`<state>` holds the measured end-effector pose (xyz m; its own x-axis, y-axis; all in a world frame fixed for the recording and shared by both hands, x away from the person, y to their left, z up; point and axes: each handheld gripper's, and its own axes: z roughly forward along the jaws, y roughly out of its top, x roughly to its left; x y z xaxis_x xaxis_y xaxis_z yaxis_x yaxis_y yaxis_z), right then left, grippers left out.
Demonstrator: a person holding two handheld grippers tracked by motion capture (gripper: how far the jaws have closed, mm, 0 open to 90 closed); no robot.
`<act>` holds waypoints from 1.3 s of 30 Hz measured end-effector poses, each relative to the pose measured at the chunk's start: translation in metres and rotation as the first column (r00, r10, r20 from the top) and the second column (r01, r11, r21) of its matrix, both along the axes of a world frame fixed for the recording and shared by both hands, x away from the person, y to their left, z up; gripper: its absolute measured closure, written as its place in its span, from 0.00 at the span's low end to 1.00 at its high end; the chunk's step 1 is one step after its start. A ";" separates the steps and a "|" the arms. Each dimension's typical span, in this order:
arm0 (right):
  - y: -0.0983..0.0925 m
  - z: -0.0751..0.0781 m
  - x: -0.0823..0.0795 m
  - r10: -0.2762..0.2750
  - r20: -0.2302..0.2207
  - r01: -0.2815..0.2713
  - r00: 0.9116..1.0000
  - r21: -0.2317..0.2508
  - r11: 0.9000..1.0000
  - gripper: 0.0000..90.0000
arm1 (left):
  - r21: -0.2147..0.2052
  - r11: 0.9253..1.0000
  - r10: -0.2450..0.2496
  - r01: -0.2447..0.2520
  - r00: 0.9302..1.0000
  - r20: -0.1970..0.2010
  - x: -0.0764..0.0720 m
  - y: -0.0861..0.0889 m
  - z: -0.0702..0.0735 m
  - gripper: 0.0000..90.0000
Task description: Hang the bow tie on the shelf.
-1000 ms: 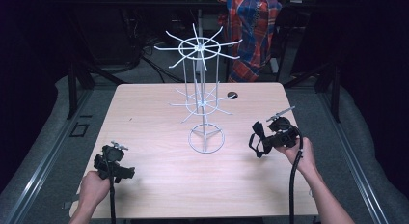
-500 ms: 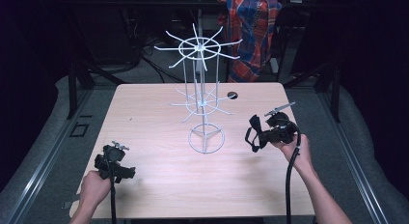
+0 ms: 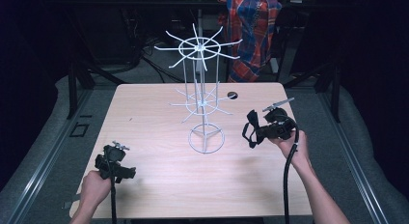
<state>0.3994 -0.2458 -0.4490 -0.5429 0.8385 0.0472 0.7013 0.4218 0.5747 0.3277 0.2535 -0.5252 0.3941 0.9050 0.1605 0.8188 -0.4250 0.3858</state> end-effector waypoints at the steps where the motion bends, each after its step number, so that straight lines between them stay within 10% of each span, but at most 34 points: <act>1: 0.000 0.000 0.000 0.000 0.000 0.000 1.000 0.000 1.000 0.86 | 0.000 1.000 0.000 0.000 1.000 0.000 0.000 0.000 0.000 0.19; 21: 0.008 0.021 0.004 0.004 0.034 -0.007 0.999 0.117 0.993 0.86 | 0.000 1.000 -0.005 0.005 1.000 -0.004 0.001 0.000 -0.001 0.19; 39: 0.020 0.034 0.002 0.021 0.082 -0.032 0.996 0.129 0.991 0.86 | -0.004 1.000 -0.002 0.002 1.000 -0.008 0.001 0.001 -0.001 0.19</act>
<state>0.4018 -0.2260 -0.4148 -0.5714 0.8132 0.1105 0.6402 0.3574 0.6800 0.3290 0.2548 -0.5260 0.3970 0.9048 0.1539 0.8210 -0.4251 0.3812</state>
